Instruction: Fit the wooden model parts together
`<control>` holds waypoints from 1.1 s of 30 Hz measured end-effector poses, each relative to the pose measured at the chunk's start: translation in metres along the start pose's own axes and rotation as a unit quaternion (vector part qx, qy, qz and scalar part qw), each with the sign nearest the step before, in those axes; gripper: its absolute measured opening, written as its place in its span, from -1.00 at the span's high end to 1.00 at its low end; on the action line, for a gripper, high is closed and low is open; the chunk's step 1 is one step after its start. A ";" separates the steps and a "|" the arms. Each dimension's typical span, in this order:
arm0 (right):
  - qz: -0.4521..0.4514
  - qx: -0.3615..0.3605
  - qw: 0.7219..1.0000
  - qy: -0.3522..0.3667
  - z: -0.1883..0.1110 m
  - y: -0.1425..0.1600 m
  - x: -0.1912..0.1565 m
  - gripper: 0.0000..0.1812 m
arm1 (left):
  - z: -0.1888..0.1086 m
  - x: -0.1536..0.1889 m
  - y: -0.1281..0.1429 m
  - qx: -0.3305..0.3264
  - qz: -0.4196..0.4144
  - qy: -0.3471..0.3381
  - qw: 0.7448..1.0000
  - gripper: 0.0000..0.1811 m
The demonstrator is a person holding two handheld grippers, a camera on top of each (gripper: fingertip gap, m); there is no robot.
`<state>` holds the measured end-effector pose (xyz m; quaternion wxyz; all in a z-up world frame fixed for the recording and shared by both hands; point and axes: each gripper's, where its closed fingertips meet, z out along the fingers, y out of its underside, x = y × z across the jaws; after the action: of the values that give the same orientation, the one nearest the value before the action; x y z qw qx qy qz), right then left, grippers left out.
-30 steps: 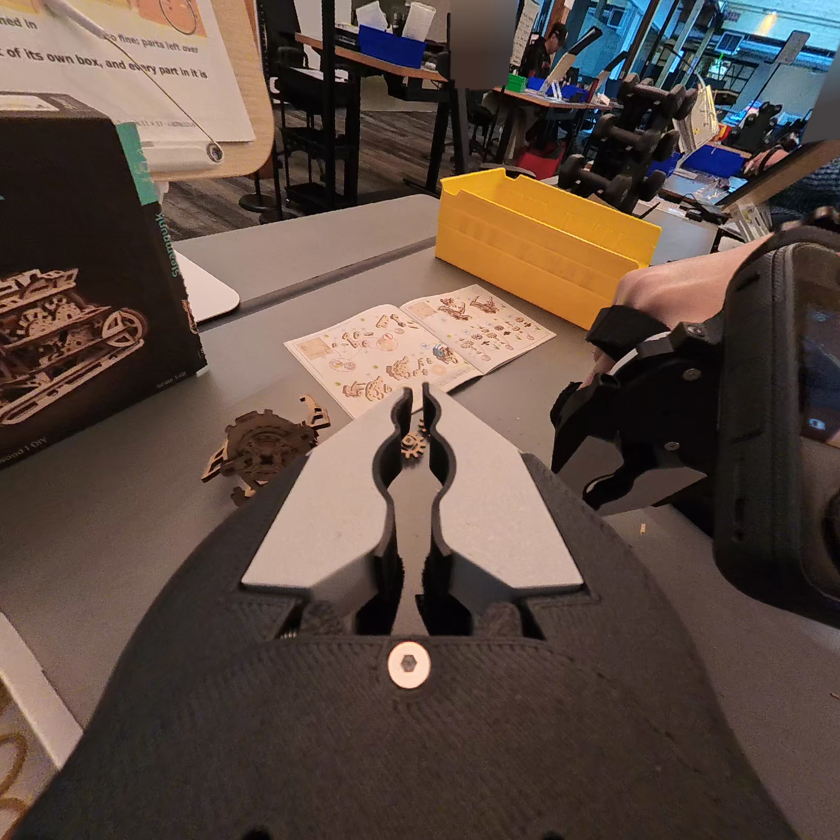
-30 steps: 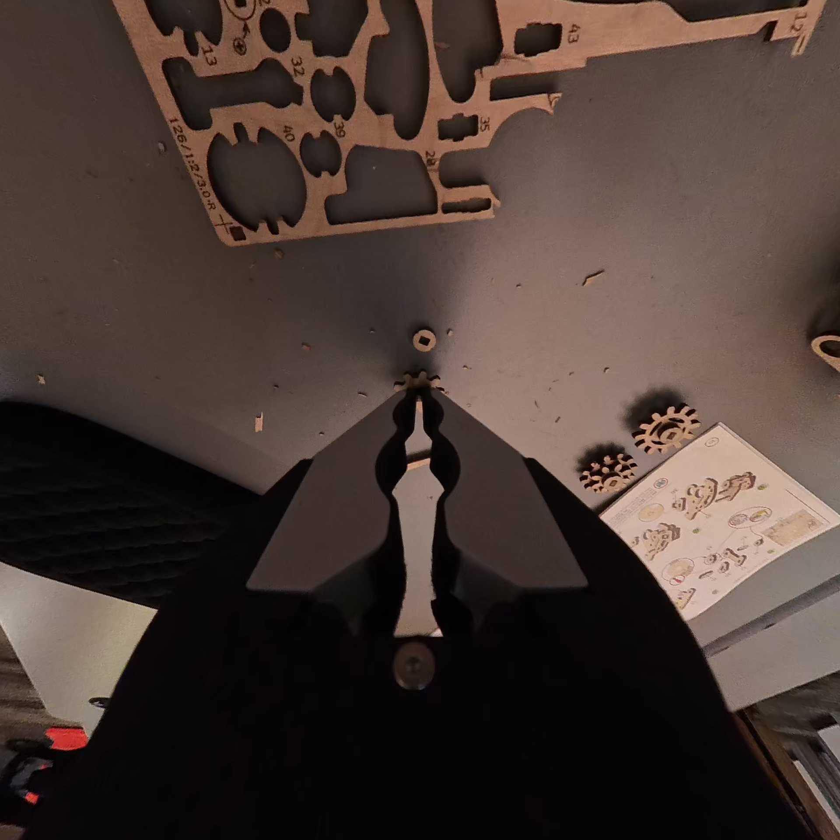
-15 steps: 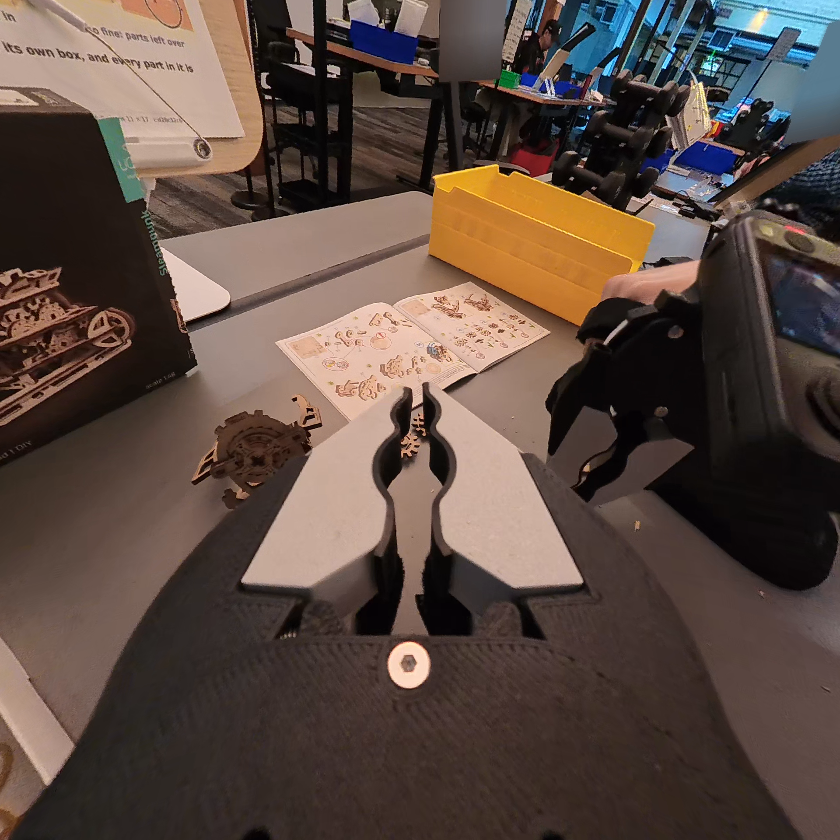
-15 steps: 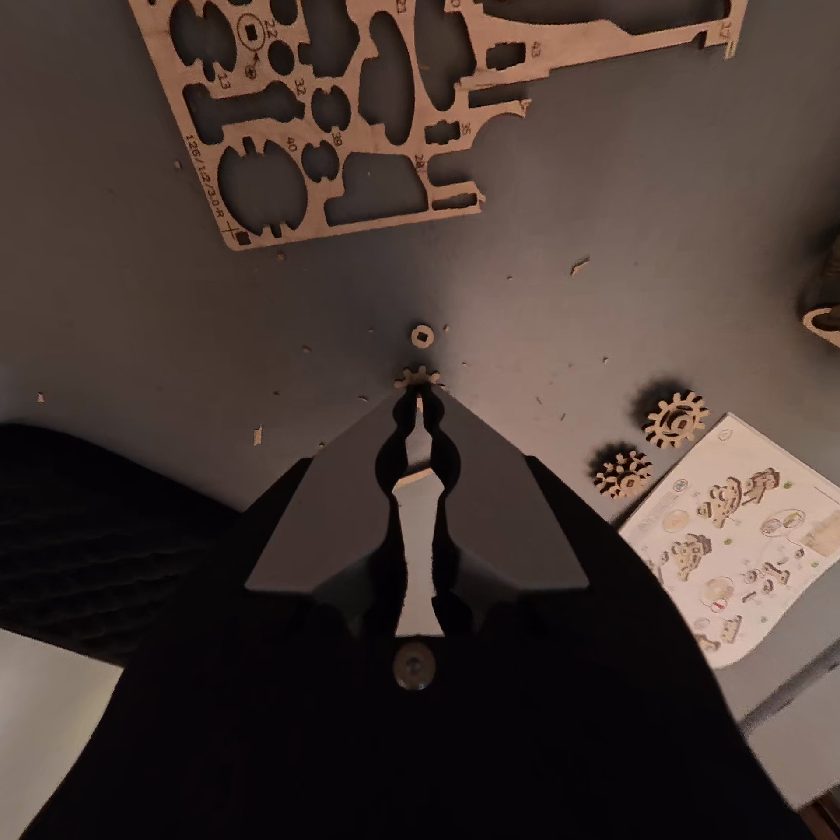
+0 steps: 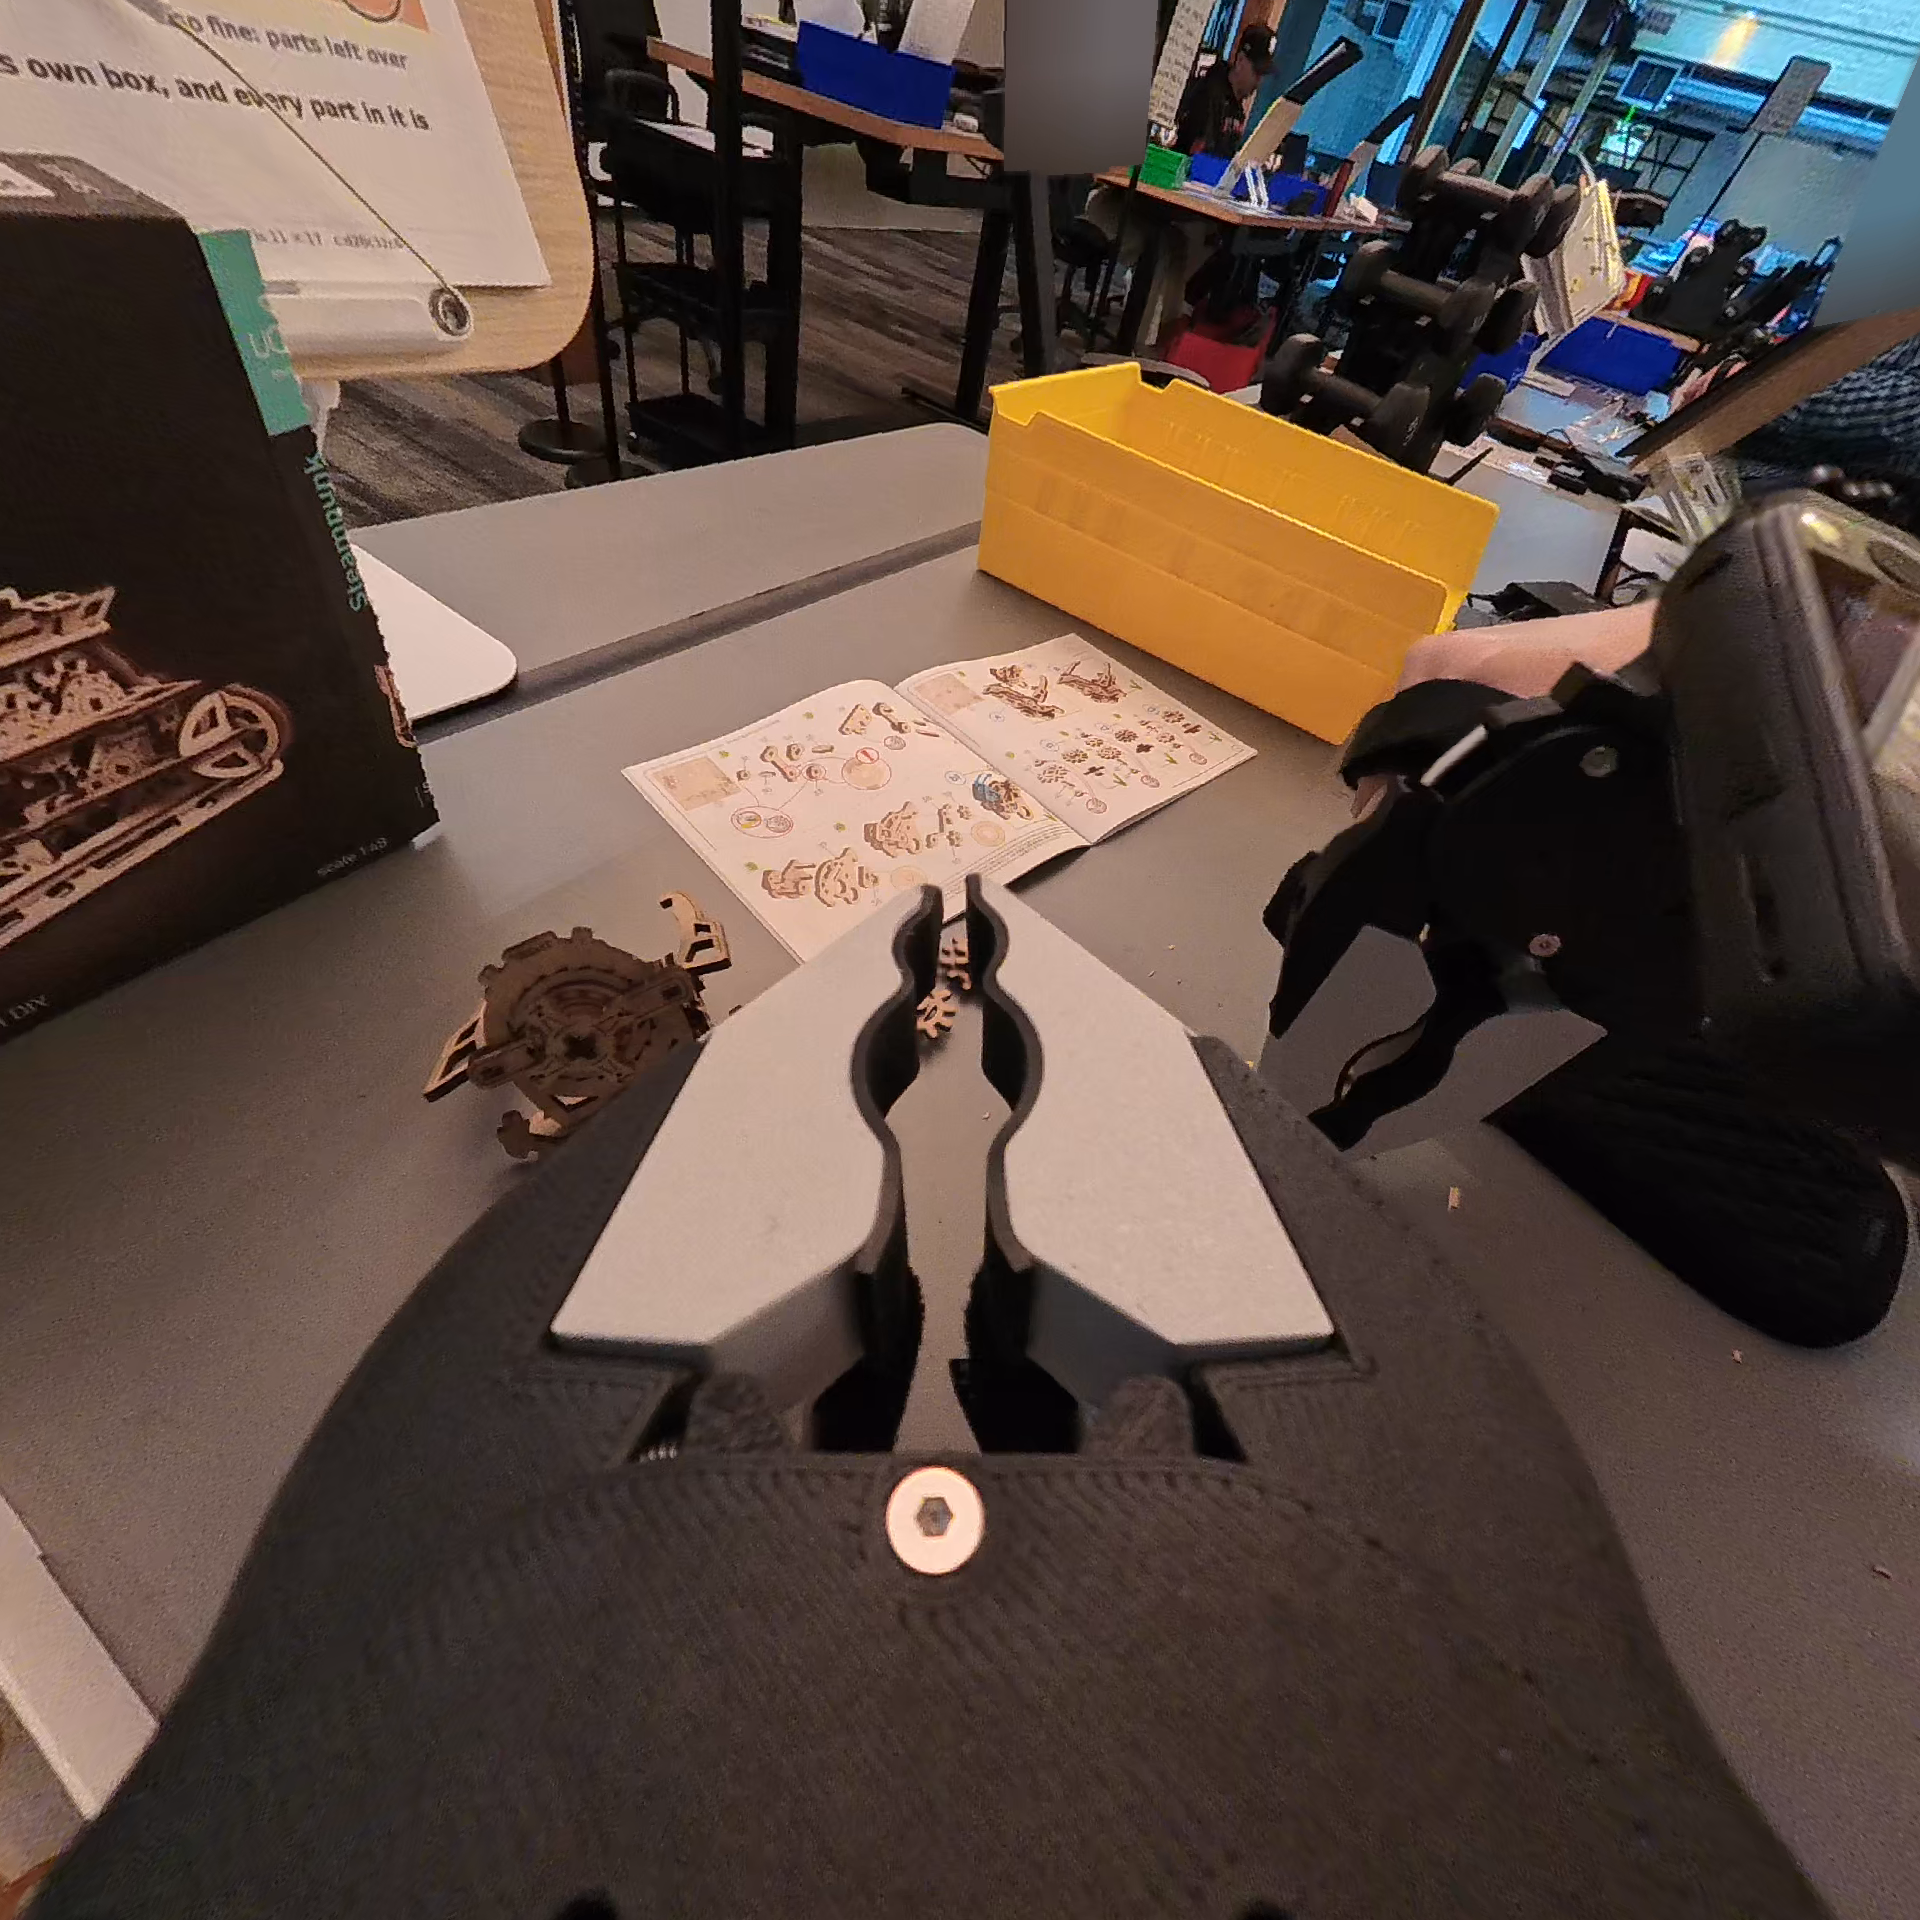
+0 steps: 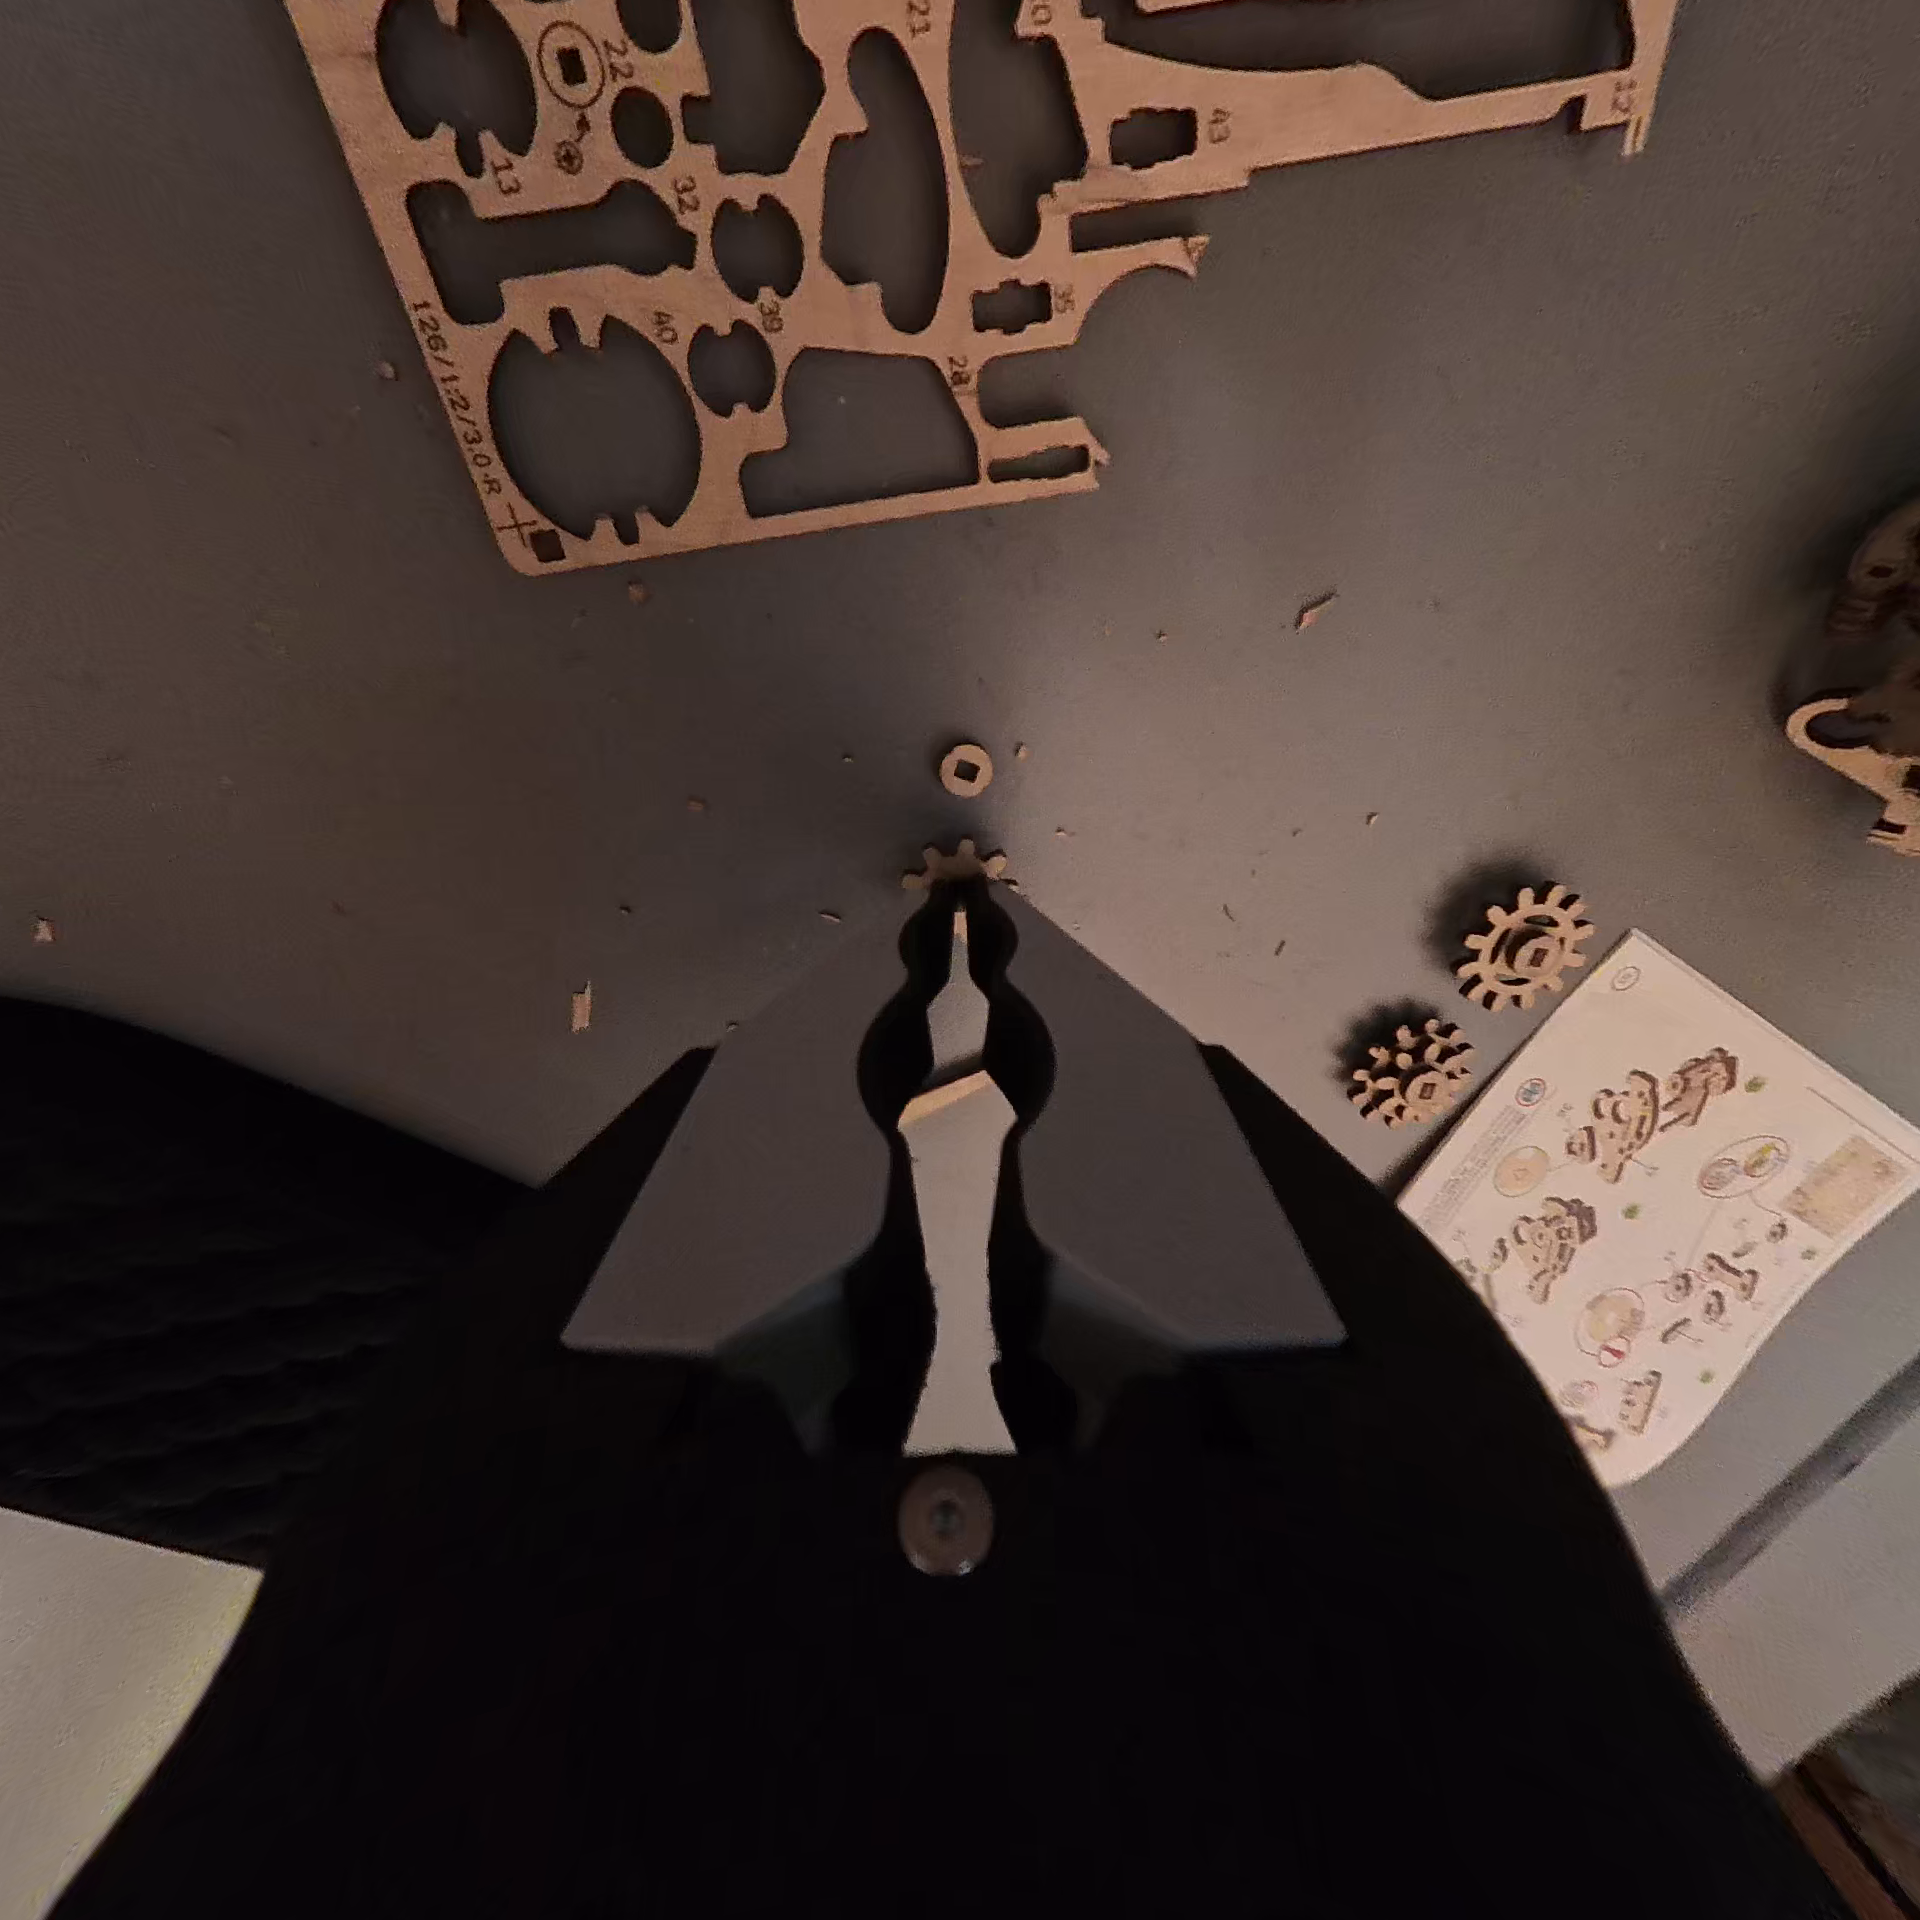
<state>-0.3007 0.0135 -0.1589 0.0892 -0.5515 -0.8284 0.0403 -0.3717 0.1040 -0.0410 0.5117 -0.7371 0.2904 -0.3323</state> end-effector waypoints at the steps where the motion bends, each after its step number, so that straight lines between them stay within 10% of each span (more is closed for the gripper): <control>1: -0.007 -0.012 1.000 0.004 0.000 0.000 0.000 0.98 | 0.000 0.000 0.000 0.001 -0.001 0.001 1.000 0.97; 21: -0.005 -0.034 0.999 -0.003 0.001 -0.001 0.000 0.98 | 0.000 0.002 0.001 -0.006 0.000 0.004 1.000 0.96; 27: 0.102 0.149 0.983 -0.019 -0.007 -0.001 0.004 0.98 | 0.001 0.005 0.002 -0.009 0.004 0.008 1.000 0.95; 33: 0.201 0.485 0.844 -0.108 -0.090 -0.027 -0.004 0.98 | -0.001 0.008 -0.002 0.008 -0.015 0.028 0.999 0.95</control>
<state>-0.3061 -0.0037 -0.0665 0.2448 -0.5843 -0.5788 0.5134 -0.3670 0.0981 -0.0371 0.5041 -0.7279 0.2909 -0.3625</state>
